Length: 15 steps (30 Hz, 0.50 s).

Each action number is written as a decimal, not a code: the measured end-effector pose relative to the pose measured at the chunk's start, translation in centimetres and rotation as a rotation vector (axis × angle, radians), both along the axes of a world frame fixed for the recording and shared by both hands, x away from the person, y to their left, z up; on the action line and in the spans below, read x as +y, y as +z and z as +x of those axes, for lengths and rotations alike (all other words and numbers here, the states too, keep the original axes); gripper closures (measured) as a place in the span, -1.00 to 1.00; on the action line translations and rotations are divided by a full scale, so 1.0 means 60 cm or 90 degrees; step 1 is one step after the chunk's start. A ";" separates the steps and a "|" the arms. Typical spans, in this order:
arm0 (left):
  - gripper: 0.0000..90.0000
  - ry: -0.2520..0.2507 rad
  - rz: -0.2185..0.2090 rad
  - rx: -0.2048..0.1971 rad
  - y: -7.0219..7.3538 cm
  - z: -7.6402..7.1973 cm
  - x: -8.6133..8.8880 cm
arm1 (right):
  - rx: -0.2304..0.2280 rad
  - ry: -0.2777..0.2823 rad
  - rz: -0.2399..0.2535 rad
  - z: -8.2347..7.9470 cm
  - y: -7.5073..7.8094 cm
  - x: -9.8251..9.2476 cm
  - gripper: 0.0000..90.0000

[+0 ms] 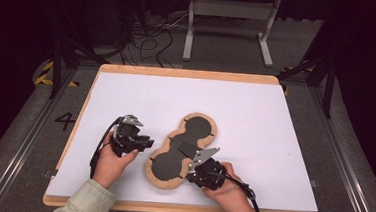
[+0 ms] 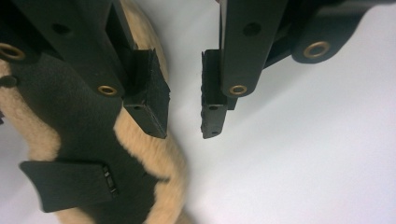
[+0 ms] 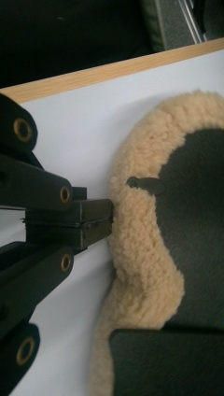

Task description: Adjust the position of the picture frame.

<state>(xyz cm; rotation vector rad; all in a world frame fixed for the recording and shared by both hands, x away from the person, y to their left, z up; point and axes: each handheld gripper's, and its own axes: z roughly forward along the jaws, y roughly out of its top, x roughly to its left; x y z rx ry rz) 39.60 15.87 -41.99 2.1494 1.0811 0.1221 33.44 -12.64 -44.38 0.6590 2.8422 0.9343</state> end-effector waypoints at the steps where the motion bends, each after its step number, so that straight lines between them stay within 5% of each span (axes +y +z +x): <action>1: 0.62 0.008 -0.011 0.004 -0.001 -0.001 0.010 | 0.000 0.003 0.003 0.003 -0.001 0.009 1.00; 15: 0.55 0.081 -0.013 0.014 -0.009 -0.046 0.081 | -0.032 0.012 0.010 0.046 -0.008 0.117 0.99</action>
